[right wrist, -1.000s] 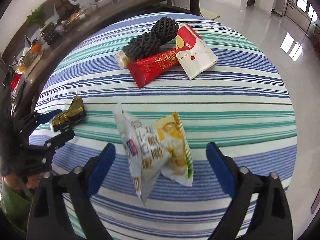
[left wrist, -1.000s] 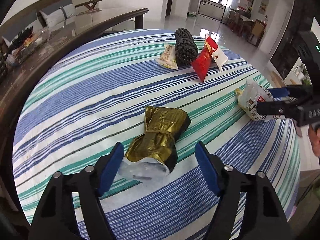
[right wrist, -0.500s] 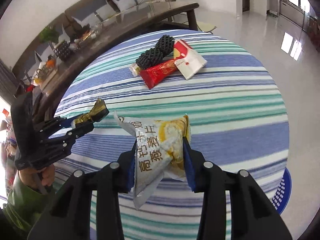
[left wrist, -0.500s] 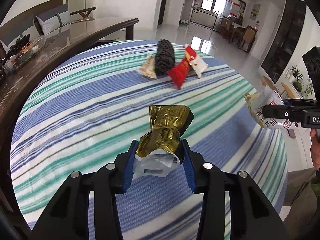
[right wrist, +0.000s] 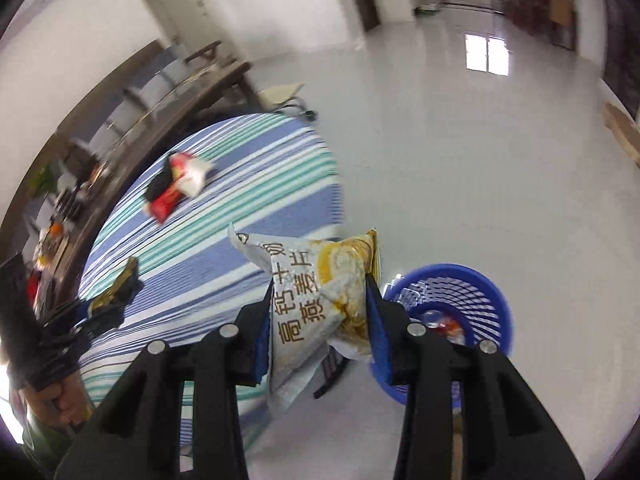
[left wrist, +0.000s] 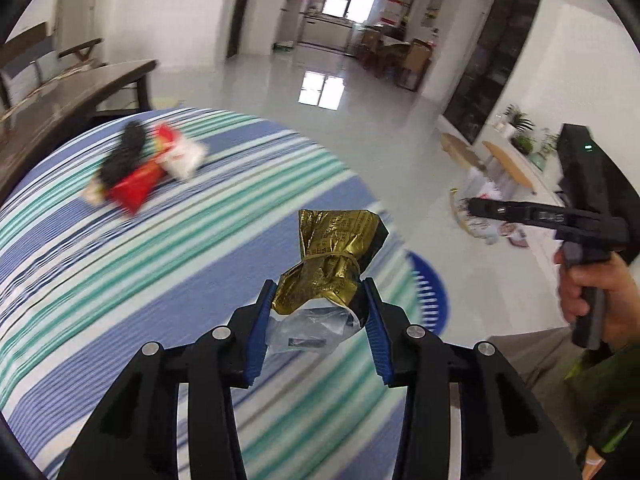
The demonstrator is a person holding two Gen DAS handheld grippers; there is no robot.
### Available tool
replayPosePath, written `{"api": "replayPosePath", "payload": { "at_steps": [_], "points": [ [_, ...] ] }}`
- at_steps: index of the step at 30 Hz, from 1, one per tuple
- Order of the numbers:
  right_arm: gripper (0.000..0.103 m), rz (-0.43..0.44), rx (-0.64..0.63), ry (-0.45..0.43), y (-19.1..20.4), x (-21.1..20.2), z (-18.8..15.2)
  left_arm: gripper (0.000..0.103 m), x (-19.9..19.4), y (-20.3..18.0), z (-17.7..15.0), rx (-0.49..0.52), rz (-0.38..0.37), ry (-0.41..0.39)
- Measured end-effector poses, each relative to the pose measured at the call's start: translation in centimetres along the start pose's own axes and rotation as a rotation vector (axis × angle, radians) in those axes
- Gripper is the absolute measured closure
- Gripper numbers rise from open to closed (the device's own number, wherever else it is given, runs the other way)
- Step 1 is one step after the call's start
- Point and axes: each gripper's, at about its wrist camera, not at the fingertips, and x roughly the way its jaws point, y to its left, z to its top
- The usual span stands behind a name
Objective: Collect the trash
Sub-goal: 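Carry the gold wrapper and chip bag to the wastebasket and open both tools, then move both tools back over the table toward the remaining trash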
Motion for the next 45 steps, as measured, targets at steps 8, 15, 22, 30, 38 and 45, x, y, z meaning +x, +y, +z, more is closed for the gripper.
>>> {"api": "replayPosePath", "payload": {
  "at_steps": [8,15,22,30,38,45],
  "points": [
    [0.064,-0.068,0.145,-0.001,-7.3,1.9,-0.9,0.06,8.4,-10.8,2.1,0.047,-0.097,0.093],
    [0.064,-0.071,0.246,0.011,-11.8,4.1,-0.9,0.06,16.7,-14.5,1.5,0.014,-0.084,0.174],
    [0.063,-0.034,0.324,0.031,-14.9,6.1,-1.0,0.059,22.3,-16.1,1.1,0.037,-0.031,0.217],
    [0.032,-0.015,0.358,-0.025,-17.0,5.3,-0.6,0.028,27.2,-16.2,0.0,0.041,0.001,0.262],
    [0.015,-0.143,0.278,-0.164,-15.2,1.7,-0.4,0.018,19.1,-15.3,0.4,0.025,-0.116,0.195],
    [0.012,-0.159,0.061,-0.256,-7.2,0.9,-1.2,0.007,8.2,-10.2,-0.2,0.056,0.048,0.024]
  ]
}}
